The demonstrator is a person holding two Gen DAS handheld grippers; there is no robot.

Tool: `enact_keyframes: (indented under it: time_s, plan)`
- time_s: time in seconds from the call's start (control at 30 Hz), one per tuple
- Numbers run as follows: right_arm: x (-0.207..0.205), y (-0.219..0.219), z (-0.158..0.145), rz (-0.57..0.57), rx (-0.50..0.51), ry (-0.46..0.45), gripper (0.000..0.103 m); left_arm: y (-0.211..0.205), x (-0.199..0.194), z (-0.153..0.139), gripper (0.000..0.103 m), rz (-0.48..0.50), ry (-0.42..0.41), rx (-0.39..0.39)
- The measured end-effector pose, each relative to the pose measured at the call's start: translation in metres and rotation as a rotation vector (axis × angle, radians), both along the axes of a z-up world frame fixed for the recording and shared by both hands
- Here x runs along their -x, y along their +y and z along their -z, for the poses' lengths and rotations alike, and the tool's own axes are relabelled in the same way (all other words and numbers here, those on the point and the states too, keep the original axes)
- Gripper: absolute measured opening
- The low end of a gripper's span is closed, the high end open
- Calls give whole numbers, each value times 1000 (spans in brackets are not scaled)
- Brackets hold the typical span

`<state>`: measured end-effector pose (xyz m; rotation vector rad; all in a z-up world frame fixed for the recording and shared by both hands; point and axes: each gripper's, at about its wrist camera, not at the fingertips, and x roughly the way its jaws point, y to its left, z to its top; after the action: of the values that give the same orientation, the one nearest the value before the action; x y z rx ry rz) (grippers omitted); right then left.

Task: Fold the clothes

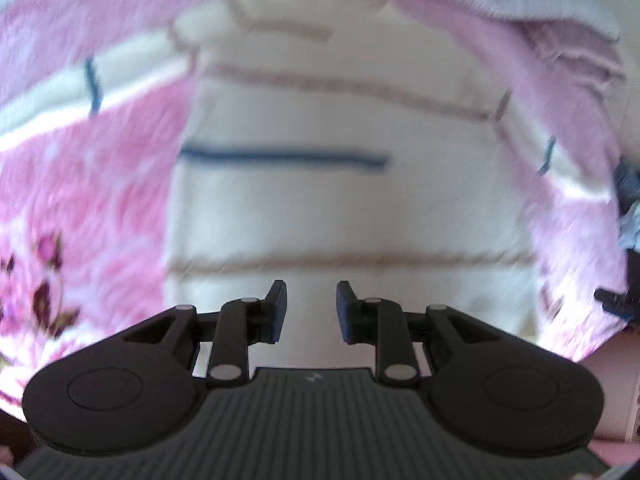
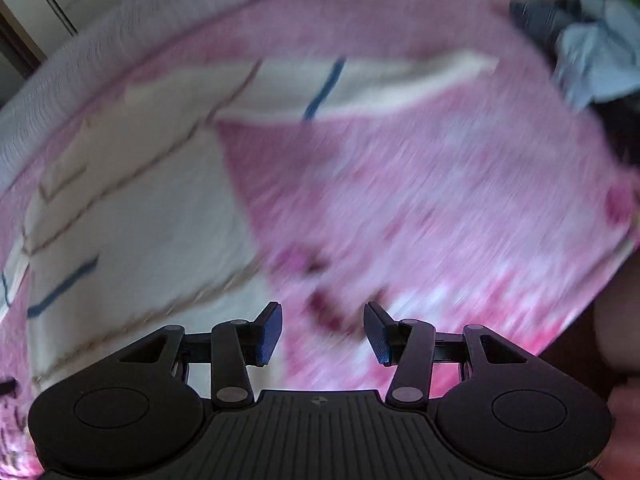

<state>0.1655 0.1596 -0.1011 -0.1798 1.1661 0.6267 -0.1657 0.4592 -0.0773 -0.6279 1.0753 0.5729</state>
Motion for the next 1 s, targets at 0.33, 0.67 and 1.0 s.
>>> enact_keyframes:
  time_s: [0.33, 0.67, 1.0]
  plan:
    - [-153, -65, 41, -386, 132, -384, 50, -64, -102, 7, 25, -16, -59, -50]
    - [-247, -24, 113, -849, 318, -782, 50, -68, -138, 29, 25, -67, 4, -70]
    - [-285, -33, 71, -860, 50, -296, 4, -63, -149, 23, 25, -58, 62, -89]
